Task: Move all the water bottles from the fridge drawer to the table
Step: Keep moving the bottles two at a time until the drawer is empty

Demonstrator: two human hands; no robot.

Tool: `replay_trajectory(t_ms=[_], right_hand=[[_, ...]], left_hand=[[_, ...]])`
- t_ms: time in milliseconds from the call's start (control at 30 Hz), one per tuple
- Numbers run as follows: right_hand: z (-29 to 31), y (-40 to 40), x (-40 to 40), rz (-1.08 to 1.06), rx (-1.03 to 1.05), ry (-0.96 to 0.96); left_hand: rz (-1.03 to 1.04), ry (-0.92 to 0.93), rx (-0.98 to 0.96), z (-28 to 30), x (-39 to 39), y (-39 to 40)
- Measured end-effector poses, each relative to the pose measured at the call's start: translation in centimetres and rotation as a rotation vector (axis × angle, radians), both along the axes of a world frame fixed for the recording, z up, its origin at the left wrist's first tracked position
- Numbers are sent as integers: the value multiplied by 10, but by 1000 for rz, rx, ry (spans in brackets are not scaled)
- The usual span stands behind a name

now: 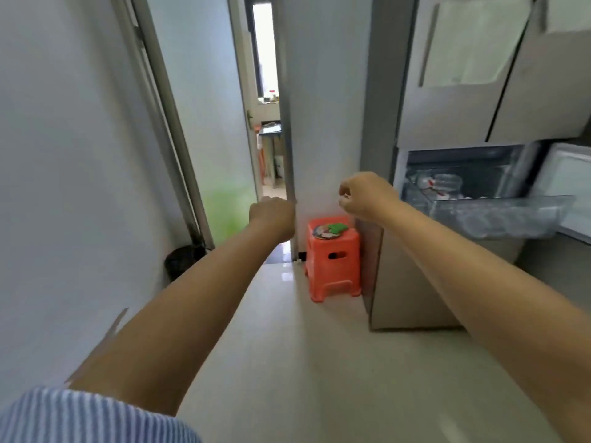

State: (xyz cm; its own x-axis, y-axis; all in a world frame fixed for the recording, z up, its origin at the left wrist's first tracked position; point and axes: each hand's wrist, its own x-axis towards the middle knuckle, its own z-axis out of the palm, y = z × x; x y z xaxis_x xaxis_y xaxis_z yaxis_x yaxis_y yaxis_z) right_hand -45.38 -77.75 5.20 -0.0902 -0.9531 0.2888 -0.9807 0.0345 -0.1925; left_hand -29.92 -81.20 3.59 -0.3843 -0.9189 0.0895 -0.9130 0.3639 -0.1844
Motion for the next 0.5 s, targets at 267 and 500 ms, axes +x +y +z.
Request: replay_trajectory(t_ms=[267, 500], right_hand=[[-18, 8, -252, -185, 136, -111], [-45, -21, -410, -353, 189, -154]], left_hand=[[-221, 75, 99, -21, -261, -33], [-339, -23, 111, -35, -420, -77]])
